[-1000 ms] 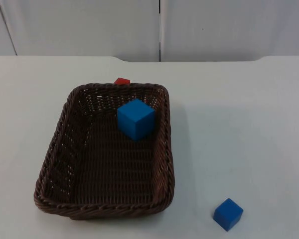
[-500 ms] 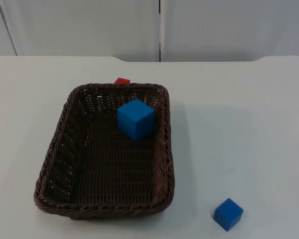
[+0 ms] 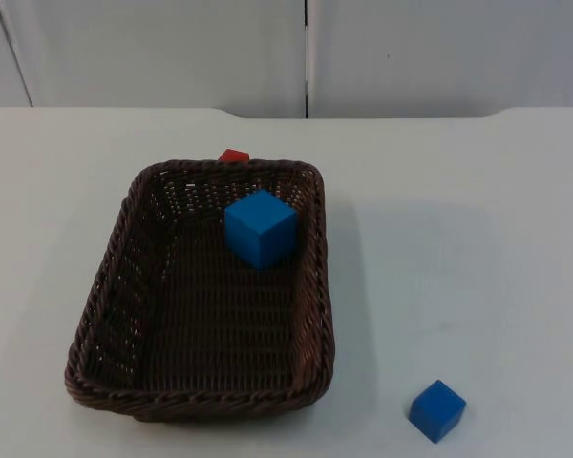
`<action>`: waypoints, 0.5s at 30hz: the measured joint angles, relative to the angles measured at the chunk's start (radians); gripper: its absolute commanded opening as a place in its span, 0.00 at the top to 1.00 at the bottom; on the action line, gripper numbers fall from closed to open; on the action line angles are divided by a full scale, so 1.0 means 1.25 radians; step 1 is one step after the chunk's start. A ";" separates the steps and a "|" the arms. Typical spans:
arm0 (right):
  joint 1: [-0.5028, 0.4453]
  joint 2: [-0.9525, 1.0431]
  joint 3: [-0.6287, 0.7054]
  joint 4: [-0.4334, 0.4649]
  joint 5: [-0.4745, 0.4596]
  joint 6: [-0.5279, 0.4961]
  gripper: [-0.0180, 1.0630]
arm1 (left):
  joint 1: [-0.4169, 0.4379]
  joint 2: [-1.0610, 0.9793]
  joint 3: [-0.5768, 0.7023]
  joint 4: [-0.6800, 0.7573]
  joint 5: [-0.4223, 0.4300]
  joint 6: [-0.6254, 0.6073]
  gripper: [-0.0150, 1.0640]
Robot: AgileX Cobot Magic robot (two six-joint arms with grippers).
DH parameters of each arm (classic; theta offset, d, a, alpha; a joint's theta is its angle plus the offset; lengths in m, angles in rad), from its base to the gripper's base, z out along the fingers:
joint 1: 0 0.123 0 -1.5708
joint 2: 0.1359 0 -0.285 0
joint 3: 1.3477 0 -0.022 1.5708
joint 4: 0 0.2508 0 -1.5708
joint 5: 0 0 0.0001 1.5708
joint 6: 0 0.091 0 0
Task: Pick up the basket with the left hand and place the largest block into the basket with the right hand.
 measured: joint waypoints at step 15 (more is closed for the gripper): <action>0.000 -0.002 0.105 -0.016 -0.008 0.039 0.17 | 0.000 -0.009 0.145 0.120 0.028 -0.094 0.18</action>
